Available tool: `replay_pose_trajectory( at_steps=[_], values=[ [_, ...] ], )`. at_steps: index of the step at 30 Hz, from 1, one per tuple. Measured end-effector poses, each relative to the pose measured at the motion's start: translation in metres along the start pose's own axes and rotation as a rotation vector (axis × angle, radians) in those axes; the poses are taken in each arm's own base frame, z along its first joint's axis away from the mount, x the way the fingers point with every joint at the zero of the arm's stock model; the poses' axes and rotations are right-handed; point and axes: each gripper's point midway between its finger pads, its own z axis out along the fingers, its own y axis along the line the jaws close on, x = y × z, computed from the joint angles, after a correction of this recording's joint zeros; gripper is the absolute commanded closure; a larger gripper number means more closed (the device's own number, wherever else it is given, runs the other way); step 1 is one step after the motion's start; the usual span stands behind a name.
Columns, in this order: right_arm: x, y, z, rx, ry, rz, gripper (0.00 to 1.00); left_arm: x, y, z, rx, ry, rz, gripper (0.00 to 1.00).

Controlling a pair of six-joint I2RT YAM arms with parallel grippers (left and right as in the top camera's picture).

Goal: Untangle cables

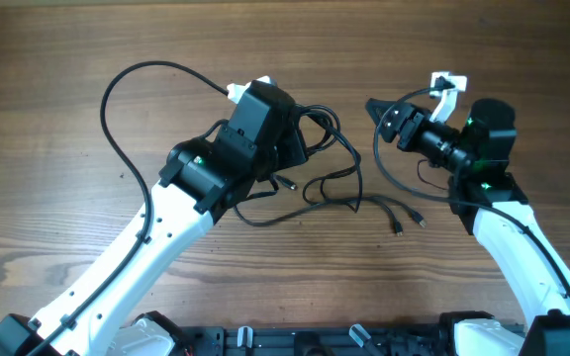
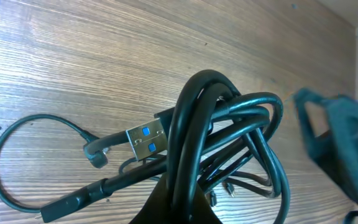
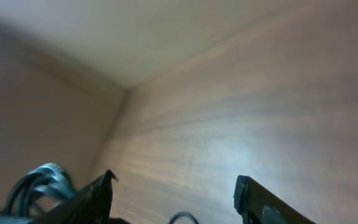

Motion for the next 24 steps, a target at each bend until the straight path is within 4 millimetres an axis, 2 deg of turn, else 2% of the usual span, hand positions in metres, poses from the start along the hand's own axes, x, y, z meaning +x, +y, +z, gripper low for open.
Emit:
replay_pose_trajectory(
  at_steps=[4, 9, 12, 20, 24],
  values=[
    [-0.001, 0.034, -0.003, -0.171, 0.012, -0.218, 0.35, 0.0, 0.0, 0.0, -0.001, 0.002, 0.009, 0.96],
    [0.007, 0.06, -0.01, -0.325, 0.04, -0.412, 0.36, 0.006, -0.007, 0.0, 0.038, 0.036, 0.032, 0.96],
    [0.012, 0.067, -0.013, -0.371, 0.049, -0.466, 0.45, 0.012, -0.016, -0.001, 0.089, 0.073, 0.038, 0.96],
    [0.018, 0.073, -0.016, -0.422, 0.07, -0.501, 0.47, 0.02, -0.039, -0.004, 0.182, 0.098, 0.085, 0.96],
    [0.021, 0.076, -0.018, -0.445, 0.082, -0.505, 0.52, 0.019, -0.055, -0.006, 0.236, 0.076, 0.108, 0.96]
  ],
)
